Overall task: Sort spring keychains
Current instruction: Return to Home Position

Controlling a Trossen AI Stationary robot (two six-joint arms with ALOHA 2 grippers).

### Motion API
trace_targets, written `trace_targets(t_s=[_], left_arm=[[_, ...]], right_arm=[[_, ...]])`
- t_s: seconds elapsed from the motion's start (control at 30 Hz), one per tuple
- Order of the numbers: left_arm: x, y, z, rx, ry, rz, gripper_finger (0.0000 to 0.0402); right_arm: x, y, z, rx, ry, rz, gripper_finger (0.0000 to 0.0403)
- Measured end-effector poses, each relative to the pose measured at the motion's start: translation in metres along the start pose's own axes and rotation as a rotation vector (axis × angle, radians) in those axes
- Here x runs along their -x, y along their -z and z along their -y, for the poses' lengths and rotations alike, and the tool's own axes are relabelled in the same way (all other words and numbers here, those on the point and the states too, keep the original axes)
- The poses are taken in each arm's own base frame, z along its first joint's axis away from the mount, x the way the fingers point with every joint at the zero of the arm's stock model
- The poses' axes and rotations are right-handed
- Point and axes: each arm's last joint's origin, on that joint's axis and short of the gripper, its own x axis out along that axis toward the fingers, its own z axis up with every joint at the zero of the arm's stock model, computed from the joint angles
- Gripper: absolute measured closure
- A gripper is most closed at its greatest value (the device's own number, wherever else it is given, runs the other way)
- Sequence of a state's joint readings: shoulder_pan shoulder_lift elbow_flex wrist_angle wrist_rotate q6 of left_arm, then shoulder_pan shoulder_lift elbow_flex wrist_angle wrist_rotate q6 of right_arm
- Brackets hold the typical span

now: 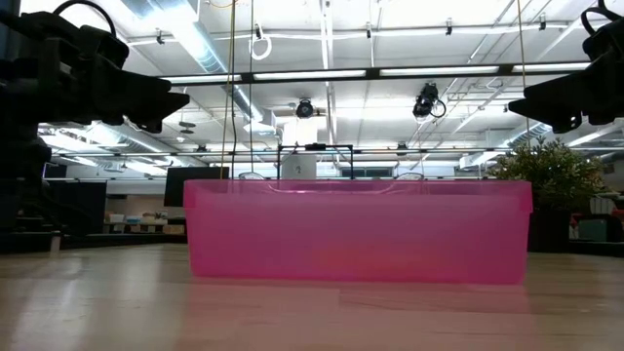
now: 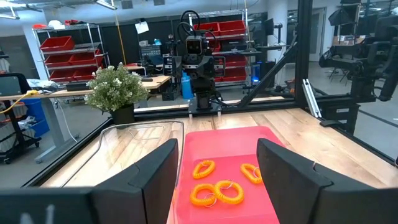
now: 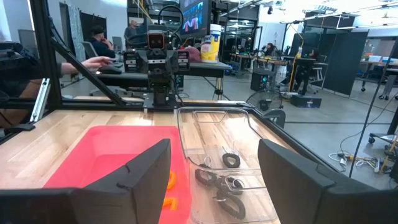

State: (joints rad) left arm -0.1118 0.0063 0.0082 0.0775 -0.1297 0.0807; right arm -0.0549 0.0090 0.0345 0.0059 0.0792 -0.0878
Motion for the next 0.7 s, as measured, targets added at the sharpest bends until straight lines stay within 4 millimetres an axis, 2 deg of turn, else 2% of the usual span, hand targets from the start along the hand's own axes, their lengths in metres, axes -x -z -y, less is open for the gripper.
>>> trace_targets(t_s=[0.7], left_arm=[[0.0010,-0.0006,0.0075,0.006,0.077,0.005,0.0179]], right_arm=[[0.0000,0.0000,0.0000,0.000,0.000,0.000,0.0156]])
